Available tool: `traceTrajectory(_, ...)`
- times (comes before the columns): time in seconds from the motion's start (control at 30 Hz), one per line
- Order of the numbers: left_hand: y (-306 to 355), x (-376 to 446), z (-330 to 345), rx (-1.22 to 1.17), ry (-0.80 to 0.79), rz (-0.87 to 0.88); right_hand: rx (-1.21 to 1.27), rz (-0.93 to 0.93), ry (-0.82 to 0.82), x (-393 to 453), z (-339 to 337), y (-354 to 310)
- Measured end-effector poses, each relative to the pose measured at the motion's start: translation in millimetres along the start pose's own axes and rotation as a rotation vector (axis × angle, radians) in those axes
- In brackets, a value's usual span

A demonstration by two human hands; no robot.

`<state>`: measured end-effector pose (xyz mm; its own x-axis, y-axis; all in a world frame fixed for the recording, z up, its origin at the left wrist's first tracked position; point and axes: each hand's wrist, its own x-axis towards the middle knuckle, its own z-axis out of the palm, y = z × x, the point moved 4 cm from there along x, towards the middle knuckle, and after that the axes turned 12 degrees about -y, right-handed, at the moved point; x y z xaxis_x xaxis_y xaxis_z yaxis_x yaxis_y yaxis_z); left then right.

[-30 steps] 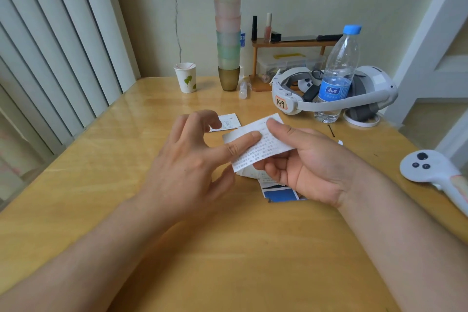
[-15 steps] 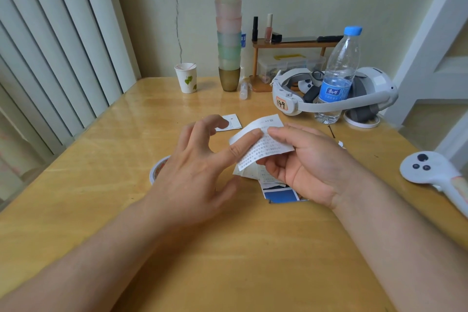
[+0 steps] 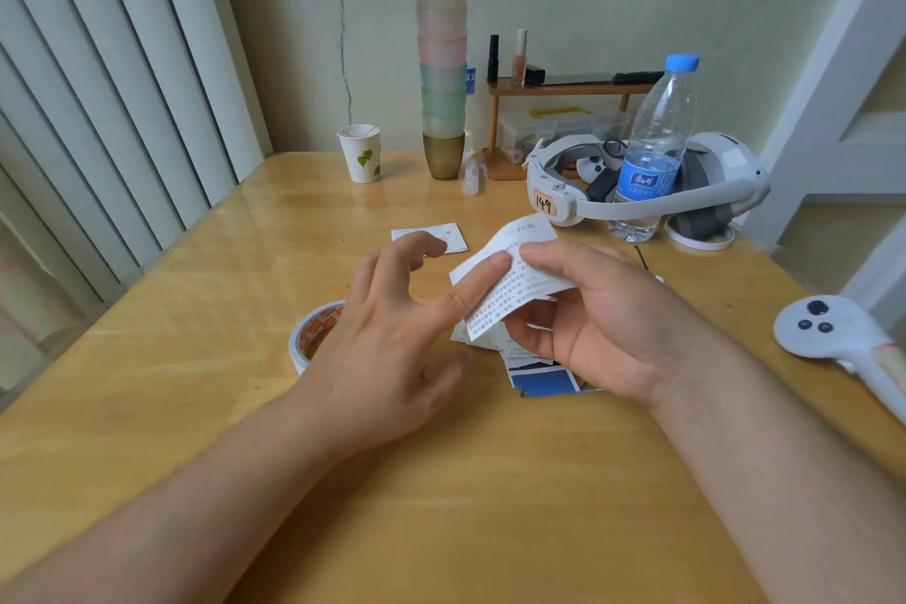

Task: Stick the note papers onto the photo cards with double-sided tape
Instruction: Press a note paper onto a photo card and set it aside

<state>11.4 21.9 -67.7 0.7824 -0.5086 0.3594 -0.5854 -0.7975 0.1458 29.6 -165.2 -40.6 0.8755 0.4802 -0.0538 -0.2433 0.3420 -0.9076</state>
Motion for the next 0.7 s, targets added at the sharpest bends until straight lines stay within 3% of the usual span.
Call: traceTrajectory(0.7, 2.1, 1.7, -4.8, 0.097, -0.020, 0.003, -0.153, 0.074, 0.095, 0.3, -10.1, 0.4)
